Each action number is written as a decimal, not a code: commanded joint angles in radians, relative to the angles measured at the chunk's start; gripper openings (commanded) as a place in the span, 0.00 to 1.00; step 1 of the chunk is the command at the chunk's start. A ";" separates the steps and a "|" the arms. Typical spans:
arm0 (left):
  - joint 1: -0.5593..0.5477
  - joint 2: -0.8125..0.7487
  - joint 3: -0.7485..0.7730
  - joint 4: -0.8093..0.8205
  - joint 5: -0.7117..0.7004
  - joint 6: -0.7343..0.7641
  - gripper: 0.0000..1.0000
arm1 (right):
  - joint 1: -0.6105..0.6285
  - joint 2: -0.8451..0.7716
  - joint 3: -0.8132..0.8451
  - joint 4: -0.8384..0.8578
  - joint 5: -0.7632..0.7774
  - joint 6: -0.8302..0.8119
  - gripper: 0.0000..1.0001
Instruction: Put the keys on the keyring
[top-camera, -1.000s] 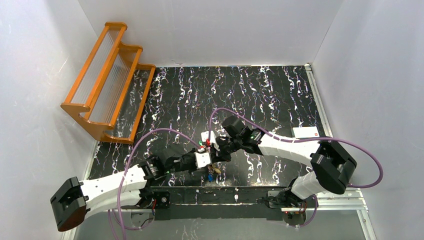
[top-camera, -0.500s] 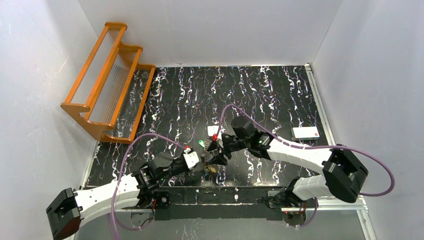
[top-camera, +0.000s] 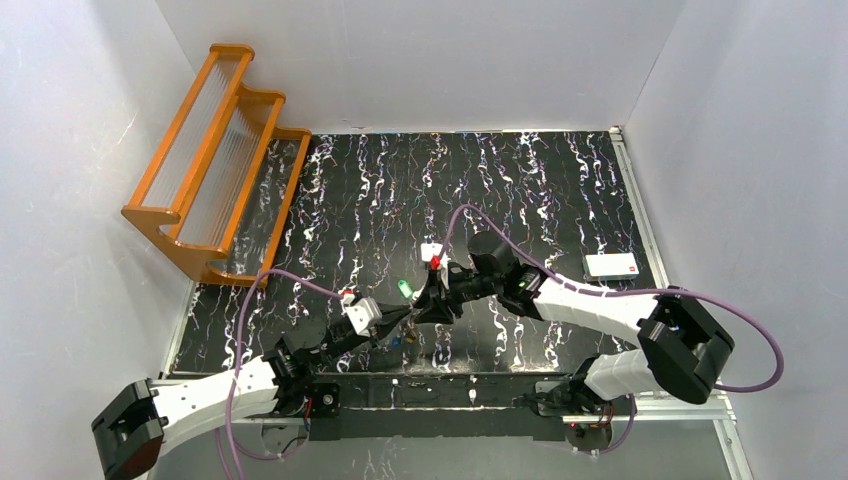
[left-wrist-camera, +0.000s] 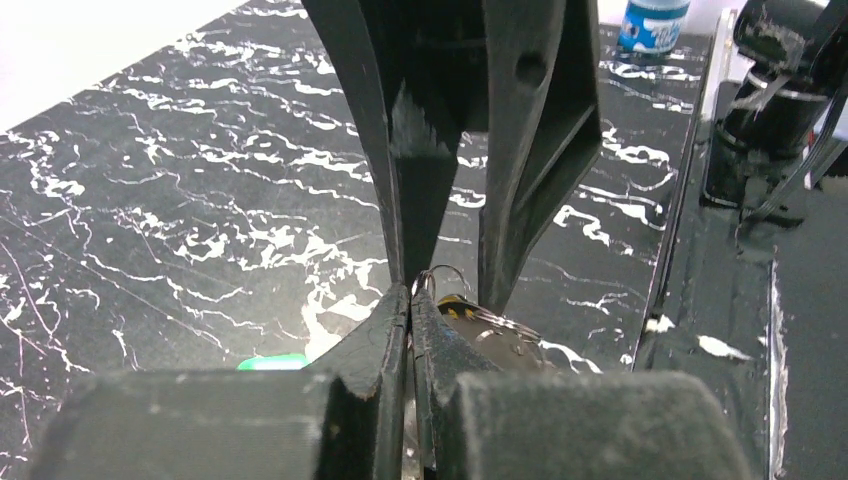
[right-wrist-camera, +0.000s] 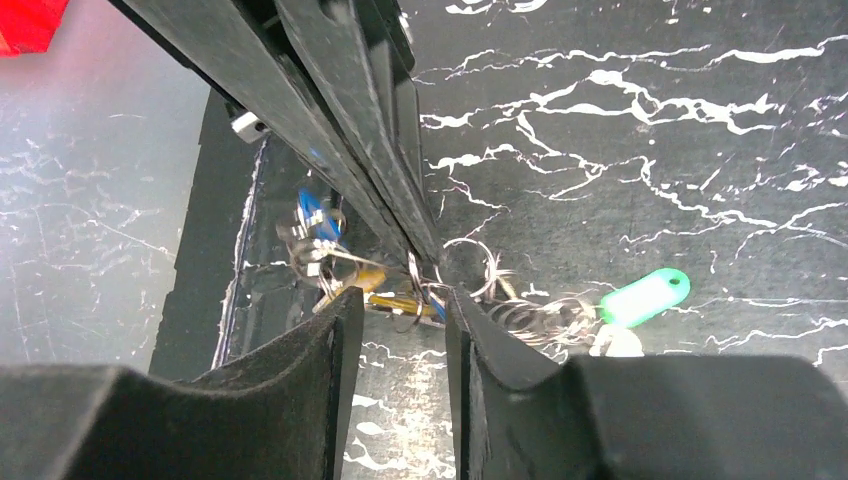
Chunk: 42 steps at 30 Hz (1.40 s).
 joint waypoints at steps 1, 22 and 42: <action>0.002 -0.031 -0.047 0.111 -0.030 -0.035 0.00 | -0.002 0.020 -0.009 0.054 0.013 0.045 0.40; 0.002 0.009 -0.051 0.111 -0.010 -0.039 0.00 | -0.004 -0.072 -0.069 0.080 0.122 0.077 0.47; 0.002 0.000 -0.052 0.111 -0.016 -0.046 0.00 | -0.004 0.013 -0.041 0.062 0.013 0.038 0.21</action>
